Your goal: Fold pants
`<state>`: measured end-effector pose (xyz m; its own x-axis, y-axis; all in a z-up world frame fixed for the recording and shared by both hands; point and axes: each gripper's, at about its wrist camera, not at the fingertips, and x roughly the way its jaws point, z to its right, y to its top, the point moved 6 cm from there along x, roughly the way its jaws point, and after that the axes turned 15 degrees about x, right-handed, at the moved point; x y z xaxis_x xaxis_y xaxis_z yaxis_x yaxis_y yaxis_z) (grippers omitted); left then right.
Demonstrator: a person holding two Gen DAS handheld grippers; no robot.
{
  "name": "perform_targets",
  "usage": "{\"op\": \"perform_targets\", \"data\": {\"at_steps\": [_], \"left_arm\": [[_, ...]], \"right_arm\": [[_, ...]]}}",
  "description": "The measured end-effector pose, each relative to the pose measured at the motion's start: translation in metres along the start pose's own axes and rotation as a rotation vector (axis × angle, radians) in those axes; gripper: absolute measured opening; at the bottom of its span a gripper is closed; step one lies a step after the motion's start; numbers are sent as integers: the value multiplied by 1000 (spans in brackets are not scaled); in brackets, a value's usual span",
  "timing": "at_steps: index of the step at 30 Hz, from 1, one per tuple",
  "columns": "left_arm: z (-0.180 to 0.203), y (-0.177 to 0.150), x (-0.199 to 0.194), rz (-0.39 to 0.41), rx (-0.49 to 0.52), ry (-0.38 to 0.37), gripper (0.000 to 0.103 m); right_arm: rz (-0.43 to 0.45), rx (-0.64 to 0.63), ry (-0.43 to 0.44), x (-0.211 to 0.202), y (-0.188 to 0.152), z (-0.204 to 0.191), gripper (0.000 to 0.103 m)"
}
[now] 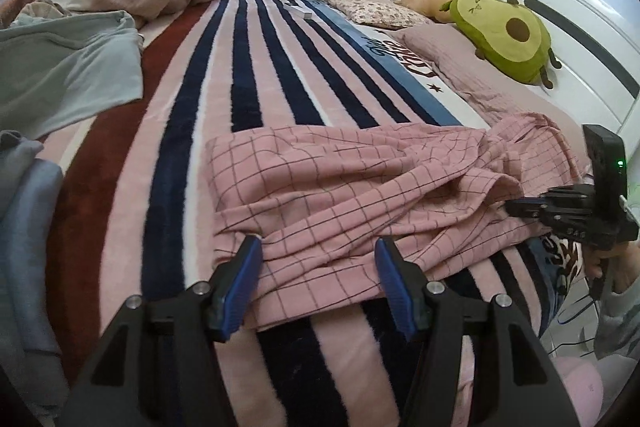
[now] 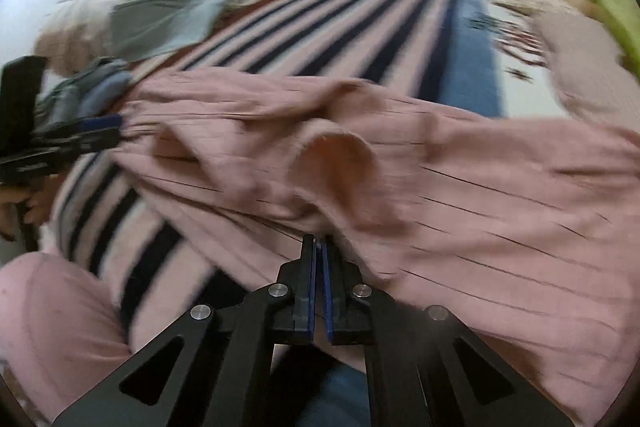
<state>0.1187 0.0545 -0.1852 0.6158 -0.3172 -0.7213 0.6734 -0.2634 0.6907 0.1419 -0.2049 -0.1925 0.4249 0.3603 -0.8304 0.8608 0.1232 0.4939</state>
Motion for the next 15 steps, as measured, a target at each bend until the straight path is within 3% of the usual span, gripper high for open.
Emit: {"op": "perform_targets", "data": {"at_steps": [4, 8, 12, 15], "left_arm": [[2, 5, -5, 20, 14, -6, 55], [3, 11, -5, 24, 21, 4, 55], [1, 12, -1, 10, 28, 7, 55], [1, 11, 5, -23, 51, 24, 55]], "right_arm": [[23, -16, 83, -27, 9, -5, 2], [99, -137, 72, -36, 28, -31, 43], [86, -272, 103, -15, 32, -71, 42], [62, -342, 45, 10, 29, -84, 38]]}}
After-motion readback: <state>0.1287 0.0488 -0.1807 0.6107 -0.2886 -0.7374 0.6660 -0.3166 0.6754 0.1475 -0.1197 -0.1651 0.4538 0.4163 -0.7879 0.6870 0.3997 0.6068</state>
